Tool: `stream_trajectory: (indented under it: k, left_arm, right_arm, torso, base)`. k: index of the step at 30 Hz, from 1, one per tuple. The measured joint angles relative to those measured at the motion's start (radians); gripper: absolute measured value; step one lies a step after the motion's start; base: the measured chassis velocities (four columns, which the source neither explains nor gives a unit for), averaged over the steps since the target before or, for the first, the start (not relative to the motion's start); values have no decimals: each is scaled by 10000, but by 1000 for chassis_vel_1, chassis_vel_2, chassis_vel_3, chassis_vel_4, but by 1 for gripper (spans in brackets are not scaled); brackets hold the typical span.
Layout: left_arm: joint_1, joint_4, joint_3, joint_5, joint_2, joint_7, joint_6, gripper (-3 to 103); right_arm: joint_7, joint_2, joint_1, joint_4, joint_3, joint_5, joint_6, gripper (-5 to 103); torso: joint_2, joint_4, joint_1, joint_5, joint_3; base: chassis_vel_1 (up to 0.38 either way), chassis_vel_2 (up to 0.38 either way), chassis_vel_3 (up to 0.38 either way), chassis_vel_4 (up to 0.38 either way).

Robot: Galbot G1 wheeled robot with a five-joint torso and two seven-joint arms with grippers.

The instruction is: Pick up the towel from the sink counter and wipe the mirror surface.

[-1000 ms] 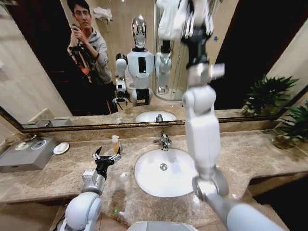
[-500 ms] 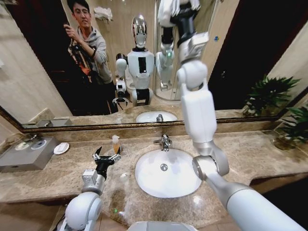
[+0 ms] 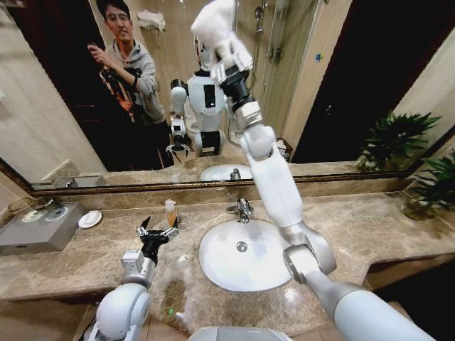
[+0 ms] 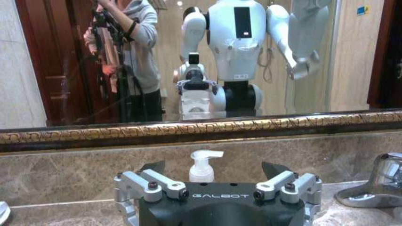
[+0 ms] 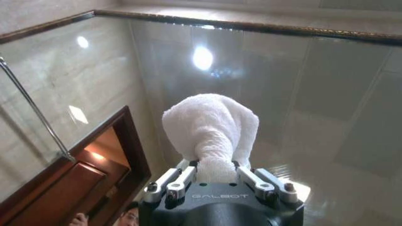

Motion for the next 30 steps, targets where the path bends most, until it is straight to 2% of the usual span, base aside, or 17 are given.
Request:
stream_trajectory:
  k: [4, 5, 7, 10, 14, 19, 21, 30]
  left_arm:
    - [0, 0, 0, 0, 0, 0, -1, 100]
    - [0, 0, 0, 0, 0, 0, -1, 100]
    - [0, 0, 0, 0, 0, 0, -1, 100]
    - [0, 0, 0, 0, 0, 0, 0, 100]
    - [0, 0, 0, 0, 0, 0, -1, 100]
    - [0, -1, 0, 0, 0, 0, 0, 100]
    - [1, 0, 0, 0, 0, 0, 0, 100]
    - [0, 0, 0, 0, 1, 0, -1, 100]
  right_arm:
    - [-4, 0, -205, 384, 357, 126, -21, 19]
    - [8, 0, -365, 740, 741, 483, -136, 19]
    - [13, 0, -432, 875, 937, 602, -165, 19]
    - [70, 0, -659, 1168, 1966, 1060, -196, 19]
    - [69, -207, -916, 1145, 2634, 1603, -245, 19]
    - [27, -155, -1211, 1104, 2441, 1696, -246, 19]
    - [-74, -28, -1444, 1072, 1909, 1511, -180, 19]
    - [-283, -8, -1720, 711, 296, 761, 20, 19]
  torso:
    - [0, -2, 0, 2, 0]
    - [0, -3, 0, 3, 0]
    - [0, -2, 0, 3, 0]
    - [1, -5, 0, 5, -1]
    - [0, -9, 0, 7, 0]
    - [0, -7, 2, 4, 0]
    - [0, 2, 1, 1, 0]
    - [0, -2, 0, 0, 0]
  base:
    - [0, 0, 0, 0]
    - [0, 0, 0, 0]
    - [0, 0, 0, 0]
    - [0, 0, 0, 0]
    - [0, 0, 0, 0]
    - [0, 0, 0, 0]
    - [0, 0, 0, 0]
    - [0, 0, 0, 0]
